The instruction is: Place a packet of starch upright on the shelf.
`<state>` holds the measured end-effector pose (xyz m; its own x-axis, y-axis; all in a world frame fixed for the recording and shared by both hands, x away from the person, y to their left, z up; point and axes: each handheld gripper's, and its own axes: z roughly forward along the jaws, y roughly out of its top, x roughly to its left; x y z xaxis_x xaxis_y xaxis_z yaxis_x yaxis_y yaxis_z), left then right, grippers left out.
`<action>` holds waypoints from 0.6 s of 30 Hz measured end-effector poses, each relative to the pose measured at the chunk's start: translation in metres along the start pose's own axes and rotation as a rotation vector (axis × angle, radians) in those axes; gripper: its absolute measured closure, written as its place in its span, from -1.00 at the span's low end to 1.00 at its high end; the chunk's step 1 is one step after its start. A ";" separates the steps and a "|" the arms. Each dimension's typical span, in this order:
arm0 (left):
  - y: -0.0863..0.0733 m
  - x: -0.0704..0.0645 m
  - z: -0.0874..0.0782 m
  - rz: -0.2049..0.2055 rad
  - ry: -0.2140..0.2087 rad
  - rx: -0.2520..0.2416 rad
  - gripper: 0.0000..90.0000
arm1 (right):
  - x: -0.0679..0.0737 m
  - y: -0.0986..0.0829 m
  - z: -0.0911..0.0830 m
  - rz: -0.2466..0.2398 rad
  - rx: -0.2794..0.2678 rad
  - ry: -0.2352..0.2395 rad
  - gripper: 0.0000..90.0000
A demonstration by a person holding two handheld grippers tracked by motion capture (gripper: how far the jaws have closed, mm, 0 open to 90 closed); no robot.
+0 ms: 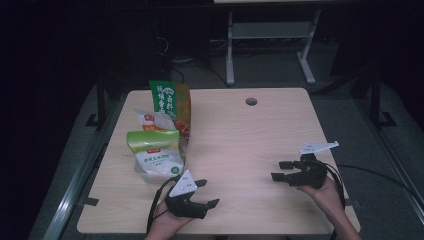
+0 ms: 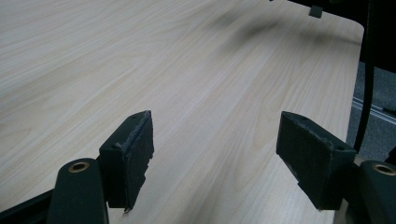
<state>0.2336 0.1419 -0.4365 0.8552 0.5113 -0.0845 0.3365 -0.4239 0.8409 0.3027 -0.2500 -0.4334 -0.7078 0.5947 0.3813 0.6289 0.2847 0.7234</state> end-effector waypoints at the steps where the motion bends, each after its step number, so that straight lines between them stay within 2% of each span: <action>1: 0.000 0.000 0.000 -0.001 0.000 0.000 -0.40 | 0.000 -0.001 0.000 -0.006 -0.002 -0.003 -0.33; 18: -0.001 0.002 0.003 -0.006 -0.015 0.014 -0.40 | 0.010 -0.028 -0.005 0.006 -0.023 0.009 -0.35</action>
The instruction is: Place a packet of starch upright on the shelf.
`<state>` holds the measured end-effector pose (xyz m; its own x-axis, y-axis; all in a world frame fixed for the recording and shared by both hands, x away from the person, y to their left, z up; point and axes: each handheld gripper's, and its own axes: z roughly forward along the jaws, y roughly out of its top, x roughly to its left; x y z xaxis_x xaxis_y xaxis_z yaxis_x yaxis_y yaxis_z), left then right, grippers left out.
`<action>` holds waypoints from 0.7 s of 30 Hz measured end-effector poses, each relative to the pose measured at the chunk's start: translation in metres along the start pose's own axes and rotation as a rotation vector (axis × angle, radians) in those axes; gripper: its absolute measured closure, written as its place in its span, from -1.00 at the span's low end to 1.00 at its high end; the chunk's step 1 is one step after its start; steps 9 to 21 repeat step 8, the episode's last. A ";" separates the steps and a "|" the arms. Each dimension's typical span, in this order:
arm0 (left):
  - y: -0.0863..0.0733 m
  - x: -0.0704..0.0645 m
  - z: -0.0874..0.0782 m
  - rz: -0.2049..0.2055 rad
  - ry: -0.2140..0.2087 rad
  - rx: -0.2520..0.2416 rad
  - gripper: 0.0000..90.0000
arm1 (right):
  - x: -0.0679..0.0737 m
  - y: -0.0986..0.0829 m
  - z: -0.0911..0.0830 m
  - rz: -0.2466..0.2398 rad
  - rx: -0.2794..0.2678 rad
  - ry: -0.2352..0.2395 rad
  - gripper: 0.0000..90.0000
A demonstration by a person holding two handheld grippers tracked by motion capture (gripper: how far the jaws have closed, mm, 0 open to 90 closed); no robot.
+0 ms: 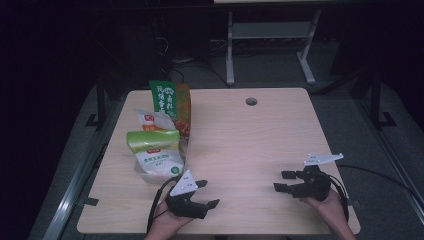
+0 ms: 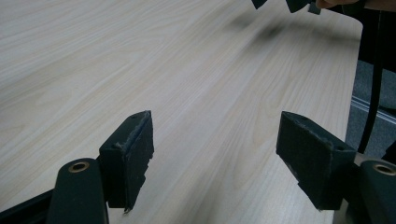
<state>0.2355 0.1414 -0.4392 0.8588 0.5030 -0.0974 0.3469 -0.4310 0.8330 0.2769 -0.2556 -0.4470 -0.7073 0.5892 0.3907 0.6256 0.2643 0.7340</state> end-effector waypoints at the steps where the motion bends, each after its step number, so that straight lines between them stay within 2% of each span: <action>1: 0.000 0.000 0.000 0.001 0.001 0.003 -0.40 | 0.000 -0.002 0.000 -0.002 -0.005 0.001 -0.35; 6: 0.000 0.000 0.000 0.003 -0.005 0.000 -0.40 | 0.007 -0.008 -0.002 0.005 -0.023 0.003 -0.36; 8: 0.001 0.000 0.000 0.007 -0.009 0.002 -0.40 | 0.012 -0.008 0.000 -0.010 -0.030 -0.002 -0.37; 21: 0.001 0.000 0.000 0.007 -0.009 0.002 -0.40 | 0.012 -0.008 0.000 -0.010 -0.030 -0.002 -0.37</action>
